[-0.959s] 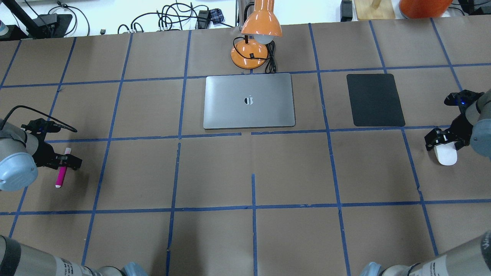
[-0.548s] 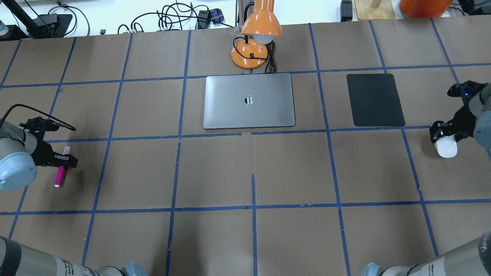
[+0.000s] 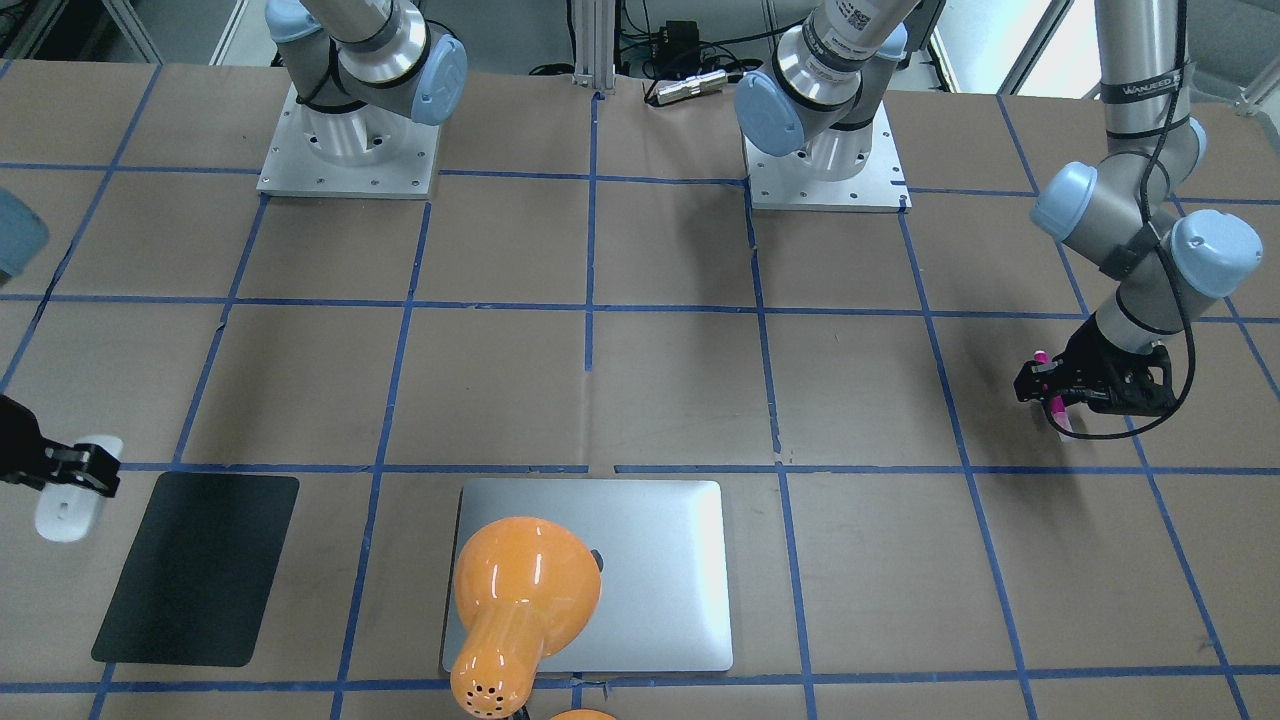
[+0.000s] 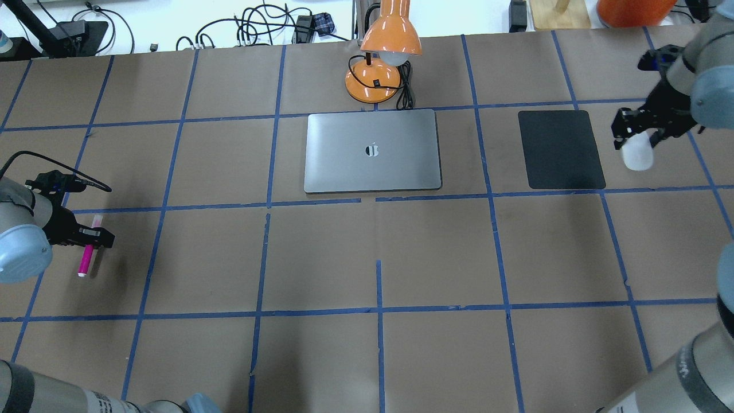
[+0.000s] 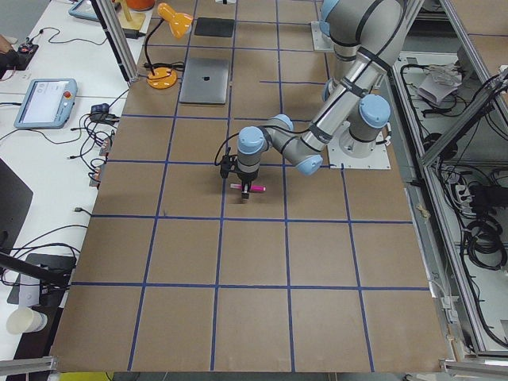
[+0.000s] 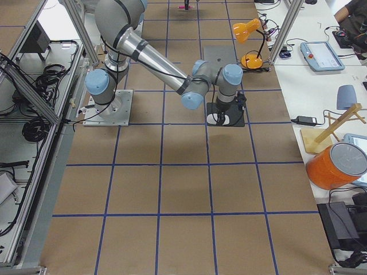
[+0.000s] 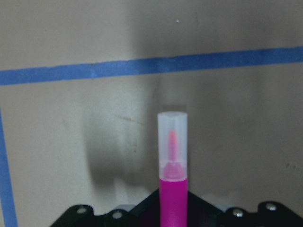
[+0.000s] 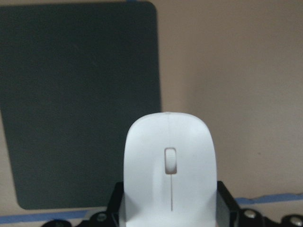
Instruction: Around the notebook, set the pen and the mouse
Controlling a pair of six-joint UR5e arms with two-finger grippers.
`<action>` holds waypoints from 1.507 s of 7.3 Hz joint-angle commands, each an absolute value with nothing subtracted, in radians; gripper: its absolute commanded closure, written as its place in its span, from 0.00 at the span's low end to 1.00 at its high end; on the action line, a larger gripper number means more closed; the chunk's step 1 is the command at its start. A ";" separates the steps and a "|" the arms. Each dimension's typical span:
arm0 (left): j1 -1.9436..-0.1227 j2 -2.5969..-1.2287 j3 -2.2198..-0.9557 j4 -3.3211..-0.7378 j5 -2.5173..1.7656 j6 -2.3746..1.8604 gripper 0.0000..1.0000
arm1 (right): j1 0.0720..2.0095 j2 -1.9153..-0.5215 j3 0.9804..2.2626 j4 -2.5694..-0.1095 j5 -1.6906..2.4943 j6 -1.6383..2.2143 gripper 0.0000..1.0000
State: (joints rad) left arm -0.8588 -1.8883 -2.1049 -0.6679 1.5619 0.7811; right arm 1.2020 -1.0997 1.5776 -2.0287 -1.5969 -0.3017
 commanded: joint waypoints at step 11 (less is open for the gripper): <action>-1.458 -1.841 -2.059 -0.769 1.557 -0.392 1.00 | 1.388 -1.128 1.354 -1.756 -1.600 -0.152 0.00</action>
State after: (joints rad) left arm -1.3865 -1.8268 -2.0606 -0.7724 1.5605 -0.2459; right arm 1.3456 -1.0359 1.4164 -1.8956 -1.5983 -0.1664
